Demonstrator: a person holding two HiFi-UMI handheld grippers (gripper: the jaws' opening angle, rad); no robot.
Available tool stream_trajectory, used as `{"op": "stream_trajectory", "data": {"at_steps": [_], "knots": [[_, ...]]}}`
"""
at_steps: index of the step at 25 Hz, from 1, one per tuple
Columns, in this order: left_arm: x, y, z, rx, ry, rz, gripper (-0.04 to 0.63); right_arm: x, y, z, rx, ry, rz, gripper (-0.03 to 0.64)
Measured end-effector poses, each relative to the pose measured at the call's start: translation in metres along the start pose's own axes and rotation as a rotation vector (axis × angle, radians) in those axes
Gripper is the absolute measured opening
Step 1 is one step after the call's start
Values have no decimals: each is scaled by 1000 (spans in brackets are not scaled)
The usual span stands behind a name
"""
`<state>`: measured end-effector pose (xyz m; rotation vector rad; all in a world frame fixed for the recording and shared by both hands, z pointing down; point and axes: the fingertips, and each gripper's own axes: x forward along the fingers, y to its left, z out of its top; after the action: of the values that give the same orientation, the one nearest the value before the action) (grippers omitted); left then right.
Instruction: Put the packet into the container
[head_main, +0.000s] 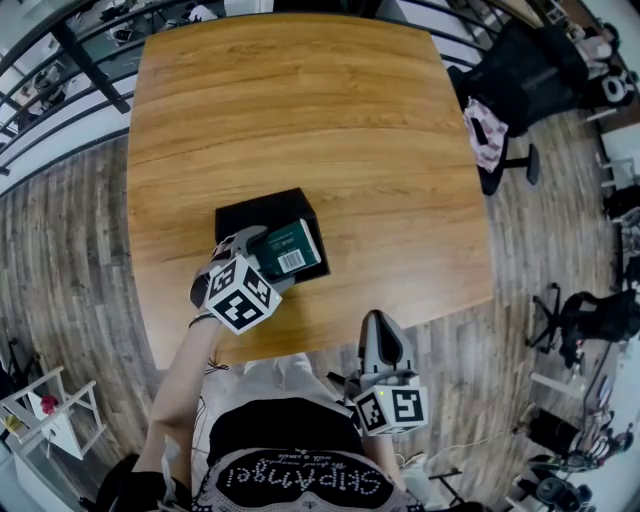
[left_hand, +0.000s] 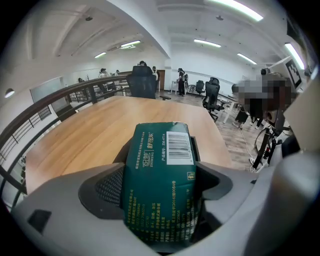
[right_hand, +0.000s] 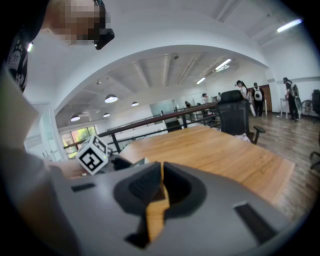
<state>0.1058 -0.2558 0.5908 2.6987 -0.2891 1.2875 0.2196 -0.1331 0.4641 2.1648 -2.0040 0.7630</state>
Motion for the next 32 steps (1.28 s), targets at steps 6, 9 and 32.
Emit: {"op": "stream_trajectory", "data": {"at_steps": [6, 9, 32], "knots": [[0, -2, -1, 2, 20, -14, 433, 2, 2, 0, 0, 2, 11, 38], [0, -2, -1, -1, 16, -13, 431, 3, 4, -1, -2, 4, 15, 38], [-9, 0, 11, -41, -70, 31, 433, -9, 3, -2, -7, -3, 4, 38]]}}
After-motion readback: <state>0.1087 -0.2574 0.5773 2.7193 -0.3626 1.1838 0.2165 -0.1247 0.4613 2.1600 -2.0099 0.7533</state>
